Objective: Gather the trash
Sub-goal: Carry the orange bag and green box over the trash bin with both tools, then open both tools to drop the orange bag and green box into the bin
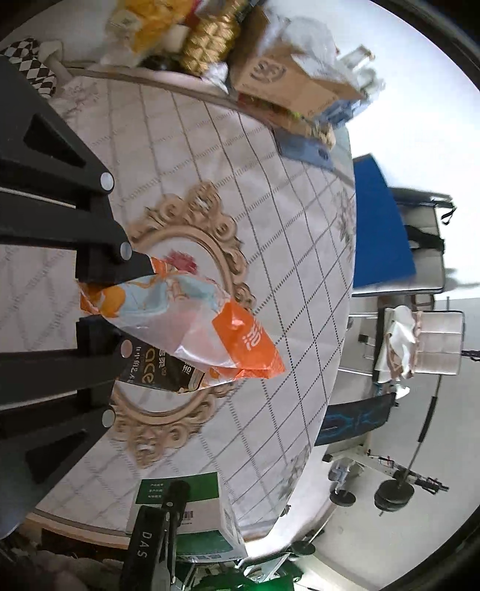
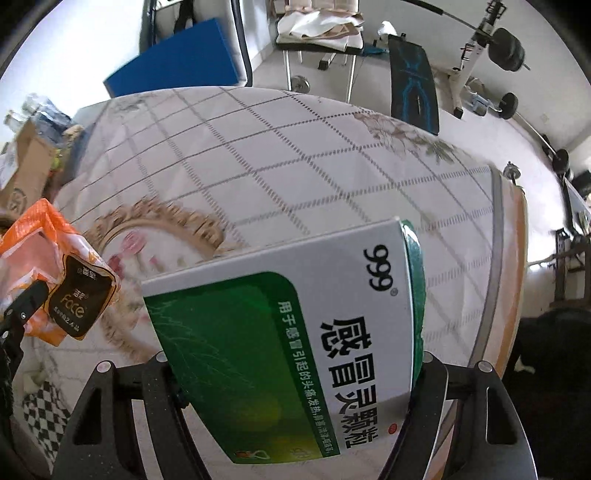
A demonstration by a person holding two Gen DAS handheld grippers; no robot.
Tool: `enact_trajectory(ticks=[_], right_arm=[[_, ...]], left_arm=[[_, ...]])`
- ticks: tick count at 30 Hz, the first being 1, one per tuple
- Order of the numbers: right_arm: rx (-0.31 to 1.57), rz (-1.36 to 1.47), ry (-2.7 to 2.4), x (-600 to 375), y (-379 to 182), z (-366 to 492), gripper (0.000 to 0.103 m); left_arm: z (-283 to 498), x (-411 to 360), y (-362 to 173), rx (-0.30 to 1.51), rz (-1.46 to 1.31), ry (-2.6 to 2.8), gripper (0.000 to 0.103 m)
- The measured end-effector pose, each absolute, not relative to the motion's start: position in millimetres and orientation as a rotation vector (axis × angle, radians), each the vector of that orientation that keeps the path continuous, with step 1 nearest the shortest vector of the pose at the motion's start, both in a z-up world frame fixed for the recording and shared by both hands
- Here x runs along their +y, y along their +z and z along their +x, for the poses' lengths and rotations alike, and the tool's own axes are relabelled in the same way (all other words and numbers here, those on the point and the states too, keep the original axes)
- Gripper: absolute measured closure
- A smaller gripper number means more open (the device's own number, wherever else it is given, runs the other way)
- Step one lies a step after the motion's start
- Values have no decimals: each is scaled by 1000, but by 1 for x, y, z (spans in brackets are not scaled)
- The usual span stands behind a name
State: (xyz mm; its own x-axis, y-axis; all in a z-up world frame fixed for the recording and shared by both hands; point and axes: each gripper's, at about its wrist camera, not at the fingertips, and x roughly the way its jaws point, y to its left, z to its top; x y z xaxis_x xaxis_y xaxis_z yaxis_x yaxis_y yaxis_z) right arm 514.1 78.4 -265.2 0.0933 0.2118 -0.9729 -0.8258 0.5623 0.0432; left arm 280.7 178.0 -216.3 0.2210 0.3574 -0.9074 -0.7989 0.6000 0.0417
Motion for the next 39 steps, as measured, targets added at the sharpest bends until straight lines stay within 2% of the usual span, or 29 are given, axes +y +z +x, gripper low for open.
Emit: enact_trajectory(ticks=[11,15,20,25,29,39], right_arm=[[1249,-506,815,-83,-244,332,25],[1302,-475,804,-147,-258,266,25],[1435,-453,781,-203,-307,197,25],[1609,-464,742,-238,-390,143,25],[1697,-501,711,-244,-467,122,25],[1780,-470,688,-212,-686,128,25]], left_arm=[[117,53,-192,1018,-486,830,95],[60,11,-209,1054,-529,822,95],[-2,-22,-255,1124,-685,811,95],[-45,-41,-337,1228,-875,801,95],[-50,-40,-418,1296,-1004,762,94],[-11,-16,-664,1371,-1225,571,88]])
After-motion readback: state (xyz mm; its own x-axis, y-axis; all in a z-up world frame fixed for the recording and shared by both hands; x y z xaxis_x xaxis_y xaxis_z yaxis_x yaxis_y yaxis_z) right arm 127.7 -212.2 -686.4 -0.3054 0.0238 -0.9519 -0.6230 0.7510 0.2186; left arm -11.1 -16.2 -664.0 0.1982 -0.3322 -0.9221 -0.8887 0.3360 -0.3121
